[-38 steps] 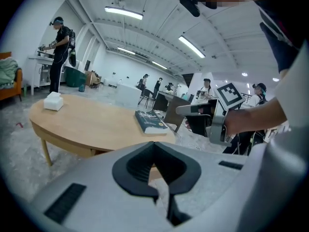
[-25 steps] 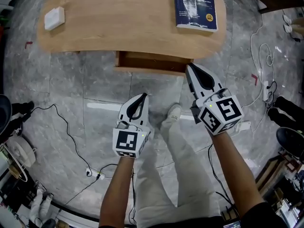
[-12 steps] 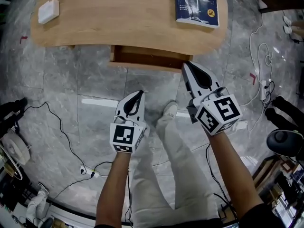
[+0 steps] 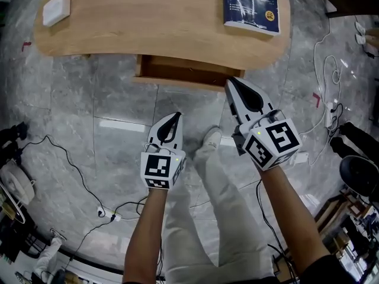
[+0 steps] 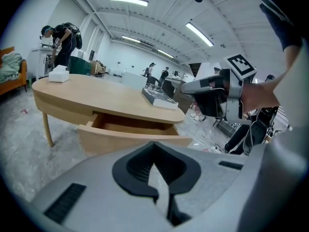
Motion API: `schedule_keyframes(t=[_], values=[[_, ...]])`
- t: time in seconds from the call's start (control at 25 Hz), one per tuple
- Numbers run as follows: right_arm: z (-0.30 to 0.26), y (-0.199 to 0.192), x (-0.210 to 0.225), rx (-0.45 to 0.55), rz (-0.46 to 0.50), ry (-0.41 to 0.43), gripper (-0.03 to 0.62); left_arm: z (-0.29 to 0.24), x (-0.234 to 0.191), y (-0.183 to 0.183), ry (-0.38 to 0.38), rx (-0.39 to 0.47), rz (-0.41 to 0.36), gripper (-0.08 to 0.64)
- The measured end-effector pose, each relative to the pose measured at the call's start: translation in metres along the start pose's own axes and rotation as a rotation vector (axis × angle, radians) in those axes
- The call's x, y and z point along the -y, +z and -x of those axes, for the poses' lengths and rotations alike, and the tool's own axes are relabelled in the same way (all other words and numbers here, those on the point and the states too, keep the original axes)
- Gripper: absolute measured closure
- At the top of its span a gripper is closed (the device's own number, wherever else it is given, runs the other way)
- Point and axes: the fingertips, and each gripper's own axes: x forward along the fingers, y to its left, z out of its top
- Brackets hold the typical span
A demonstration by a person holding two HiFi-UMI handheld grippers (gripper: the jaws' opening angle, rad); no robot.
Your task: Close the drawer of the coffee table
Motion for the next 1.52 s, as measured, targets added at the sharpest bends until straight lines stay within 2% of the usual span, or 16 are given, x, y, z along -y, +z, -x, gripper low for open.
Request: schedule_keyframes(t=[0.44,0.84,1.0,1.2,1.52], values=[[-0.008,-0.011,0.002,-0.021,-0.002,0.016,0.581,-0.028,-0.009,-0.009,0.011,-0.040,-0.038,0.557],[-0.017,-0.015,-0.001,-0.035,0.017,0.056,0.581,-0.052,-0.027,-0.025,0.065,-0.045,0.045,0.557],[-0.021,-0.018,-0.006,-0.046,0.031,0.077,0.581,-0.058,-0.031,-0.032,0.064,-0.057,0.043,0.557],[-0.024,-0.024,-0.010,-0.052,0.027,0.086,0.581,-0.061,-0.039,-0.040,0.084,-0.061,0.085,0.557],[-0.025,-0.031,-0.012,-0.065,0.024,0.099,0.581,-0.075,-0.042,-0.031,0.088,-0.039,0.104,0.557]])
